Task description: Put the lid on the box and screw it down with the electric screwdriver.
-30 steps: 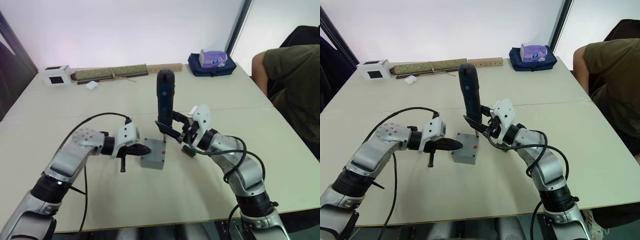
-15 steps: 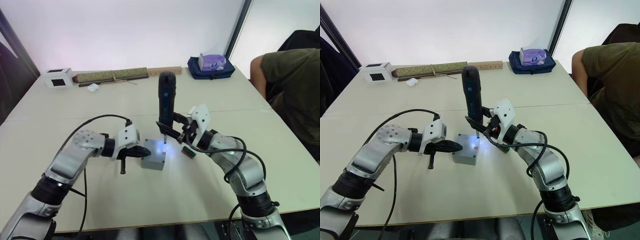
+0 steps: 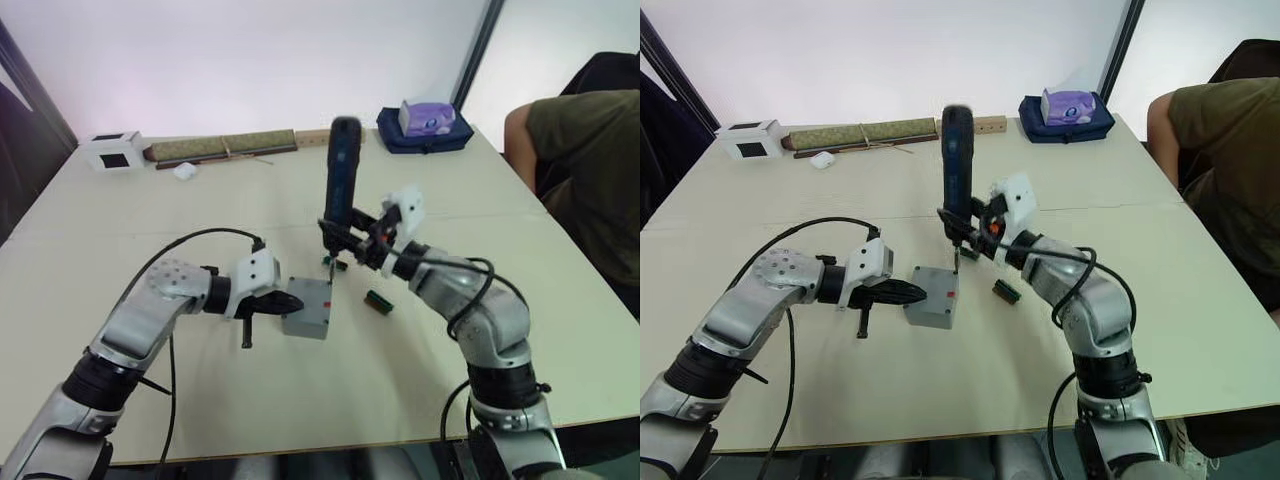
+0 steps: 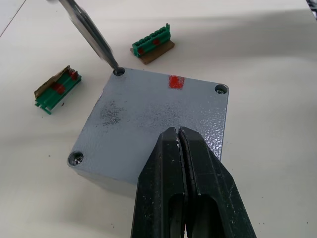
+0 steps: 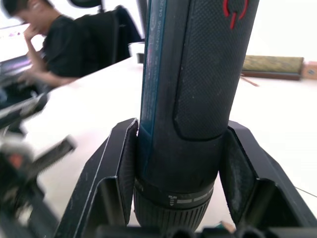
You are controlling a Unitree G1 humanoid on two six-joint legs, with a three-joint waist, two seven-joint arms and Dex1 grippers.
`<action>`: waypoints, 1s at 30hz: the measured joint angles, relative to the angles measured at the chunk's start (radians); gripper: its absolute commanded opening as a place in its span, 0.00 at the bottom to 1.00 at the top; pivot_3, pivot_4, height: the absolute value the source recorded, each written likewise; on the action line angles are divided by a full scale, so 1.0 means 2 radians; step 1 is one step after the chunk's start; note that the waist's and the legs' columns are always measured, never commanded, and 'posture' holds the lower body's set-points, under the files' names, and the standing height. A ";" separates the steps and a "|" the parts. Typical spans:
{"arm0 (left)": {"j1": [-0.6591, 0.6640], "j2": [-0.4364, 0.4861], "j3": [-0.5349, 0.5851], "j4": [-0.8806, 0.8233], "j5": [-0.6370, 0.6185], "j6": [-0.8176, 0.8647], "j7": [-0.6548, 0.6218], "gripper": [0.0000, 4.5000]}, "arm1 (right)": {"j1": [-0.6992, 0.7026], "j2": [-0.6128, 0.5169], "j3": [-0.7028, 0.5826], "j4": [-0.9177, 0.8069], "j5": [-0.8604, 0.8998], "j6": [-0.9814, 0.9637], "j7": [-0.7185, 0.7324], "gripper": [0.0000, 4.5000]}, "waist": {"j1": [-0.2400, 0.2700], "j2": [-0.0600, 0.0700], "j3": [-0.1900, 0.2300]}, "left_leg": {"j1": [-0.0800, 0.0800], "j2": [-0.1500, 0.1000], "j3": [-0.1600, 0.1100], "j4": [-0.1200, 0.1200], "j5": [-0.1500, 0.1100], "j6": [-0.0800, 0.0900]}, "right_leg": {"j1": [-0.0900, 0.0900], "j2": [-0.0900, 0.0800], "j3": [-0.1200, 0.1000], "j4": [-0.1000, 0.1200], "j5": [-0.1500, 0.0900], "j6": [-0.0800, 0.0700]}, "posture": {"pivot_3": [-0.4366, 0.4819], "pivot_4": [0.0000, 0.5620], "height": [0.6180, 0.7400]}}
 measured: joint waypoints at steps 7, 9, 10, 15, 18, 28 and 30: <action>0.003 0.002 0.029 -0.023 -0.034 0.018 -0.001 0.00 | -0.110 -0.086 -0.061 -0.011 0.044 0.171 -0.064 0.40 | -0.001 0.001 0.003 | -0.005 0.000 0.000 -0.001 0.000 0.000 | -0.005 0.000 -0.001 0.000 0.000 0.001 | 0.48 0.27 1.00; -0.002 0.008 0.059 -0.052 -0.066 0.035 0.000 0.00 | -0.115 -0.179 -0.036 0.010 0.048 0.264 -0.045 0.40 | 0.002 0.000 0.003 | -0.008 0.000 0.000 0.000 0.000 0.000 | -0.008 0.000 -0.001 0.000 0.001 0.001 | 0.48 0.27 1.00; -0.004 0.011 0.067 -0.057 -0.072 0.038 0.000 0.00 | -0.112 -0.192 -0.033 0.018 0.047 0.282 -0.042 0.40 | 0.002 0.000 0.004 | -0.008 0.000 0.000 0.000 0.000 0.000 | -0.008 0.000 -0.001 0.000 0.001 0.001 | 0.48 0.27 1.00; -0.020 0.016 0.107 -0.097 -0.127 0.079 0.010 0.00 | -0.104 -0.246 -0.005 0.069 0.041 0.356 -0.016 0.40 | -0.006 0.002 0.006 | -0.008 0.000 0.000 0.000 -0.001 0.001 | -0.008 0.000 0.000 -0.001 0.001 0.001 | 0.48 0.27 1.00; -0.020 0.020 0.111 -0.107 -0.143 0.094 0.018 0.00 | -0.105 -0.260 0.012 0.095 0.033 0.378 -0.005 0.40 | -0.008 0.002 0.006 | -0.008 0.000 0.000 0.000 -0.001 0.001 | -0.008 0.001 -0.001 0.000 0.001 0.001 | 0.48 0.27 1.00; -0.005 0.039 0.115 -0.153 -0.162 0.121 0.055 0.00 | -0.114 -0.252 0.064 0.226 -0.002 0.377 0.019 0.51 | -0.013 0.000 0.006 | -0.008 0.000 0.000 0.000 -0.001 0.001 | -0.008 0.001 0.000 0.000 0.001 0.002 | 0.48 0.27 1.00; 0.001 0.042 0.117 -0.159 -0.167 0.131 0.065 0.00 | -0.116 -0.253 0.073 0.239 -0.010 0.359 0.029 0.66 | -0.013 -0.001 0.006 | -0.007 0.000 0.000 0.001 -0.001 0.001 | -0.007 0.001 0.000 0.000 0.001 0.002 | 0.48 0.27 1.00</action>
